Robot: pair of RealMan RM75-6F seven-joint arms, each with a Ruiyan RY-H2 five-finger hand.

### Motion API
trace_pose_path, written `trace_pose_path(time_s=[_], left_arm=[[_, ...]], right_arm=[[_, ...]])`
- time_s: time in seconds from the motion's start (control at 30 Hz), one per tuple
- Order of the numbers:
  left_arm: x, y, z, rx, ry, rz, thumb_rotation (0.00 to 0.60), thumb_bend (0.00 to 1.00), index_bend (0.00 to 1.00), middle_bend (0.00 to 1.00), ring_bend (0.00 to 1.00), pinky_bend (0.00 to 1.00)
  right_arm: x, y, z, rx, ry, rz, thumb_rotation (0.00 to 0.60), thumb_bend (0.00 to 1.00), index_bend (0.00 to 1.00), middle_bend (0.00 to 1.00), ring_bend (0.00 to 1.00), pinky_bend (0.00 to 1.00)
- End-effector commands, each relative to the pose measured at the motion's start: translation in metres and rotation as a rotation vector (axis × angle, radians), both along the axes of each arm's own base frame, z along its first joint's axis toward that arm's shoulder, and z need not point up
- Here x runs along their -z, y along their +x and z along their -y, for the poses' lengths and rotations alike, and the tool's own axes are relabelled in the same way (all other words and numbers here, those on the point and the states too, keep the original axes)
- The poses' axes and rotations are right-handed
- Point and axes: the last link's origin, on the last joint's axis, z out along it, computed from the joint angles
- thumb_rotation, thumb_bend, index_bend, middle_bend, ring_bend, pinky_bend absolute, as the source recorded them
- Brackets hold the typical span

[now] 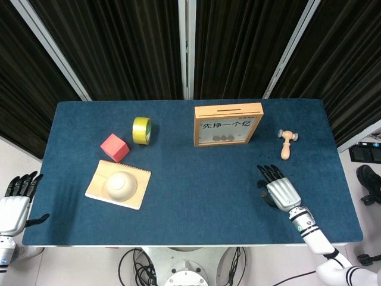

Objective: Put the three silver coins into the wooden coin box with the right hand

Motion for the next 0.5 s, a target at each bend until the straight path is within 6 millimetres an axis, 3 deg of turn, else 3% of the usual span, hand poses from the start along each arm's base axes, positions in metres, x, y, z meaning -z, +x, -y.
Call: trace_pose_path(time_s=[0.03,0.5], left_arm=[[-0.0001,0.0002,0.0001,0.001,0.0,0.0,0.6,0.0,0.02,0.0,0.0,0.0],[0.0001,0.0012,0.0009,0.0,-0.004,-0.001,0.6,0.0,0.02,0.0,0.0,0.0]], right_arm=[[-0.0006,0.0003,0.0,-0.004,-0.004,0.006,0.6,0.31,0.39,0.03,0.0,0.0],[0.0,0.0,0.0029,-0.009,-0.014,0.021,0.6,0.34,0.56,0.04,0.0,0.0]])
